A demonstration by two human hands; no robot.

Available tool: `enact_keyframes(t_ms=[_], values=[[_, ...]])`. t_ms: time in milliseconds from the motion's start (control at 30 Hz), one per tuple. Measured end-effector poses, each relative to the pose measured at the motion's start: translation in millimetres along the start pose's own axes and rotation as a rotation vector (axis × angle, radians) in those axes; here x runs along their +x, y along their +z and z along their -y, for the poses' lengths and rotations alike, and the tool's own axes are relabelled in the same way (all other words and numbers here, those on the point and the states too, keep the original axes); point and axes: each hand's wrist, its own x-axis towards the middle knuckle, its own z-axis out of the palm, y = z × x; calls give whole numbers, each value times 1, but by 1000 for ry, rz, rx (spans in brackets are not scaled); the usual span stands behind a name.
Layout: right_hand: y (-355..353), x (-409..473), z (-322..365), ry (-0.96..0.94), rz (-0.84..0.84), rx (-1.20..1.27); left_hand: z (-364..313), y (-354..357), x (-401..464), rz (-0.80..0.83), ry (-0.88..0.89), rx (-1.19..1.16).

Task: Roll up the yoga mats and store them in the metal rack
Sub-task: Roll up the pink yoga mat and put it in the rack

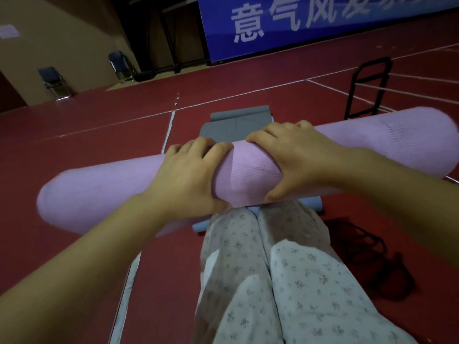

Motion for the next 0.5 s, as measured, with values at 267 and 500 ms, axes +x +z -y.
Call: enact_keyframes(t_ms=[267,500], values=[[-14,-60,25,-30,117,147,-28,-32,-43,92,99,59],[43,-52,31,-66,234,215,-27,20,-56,301,79,-141]])
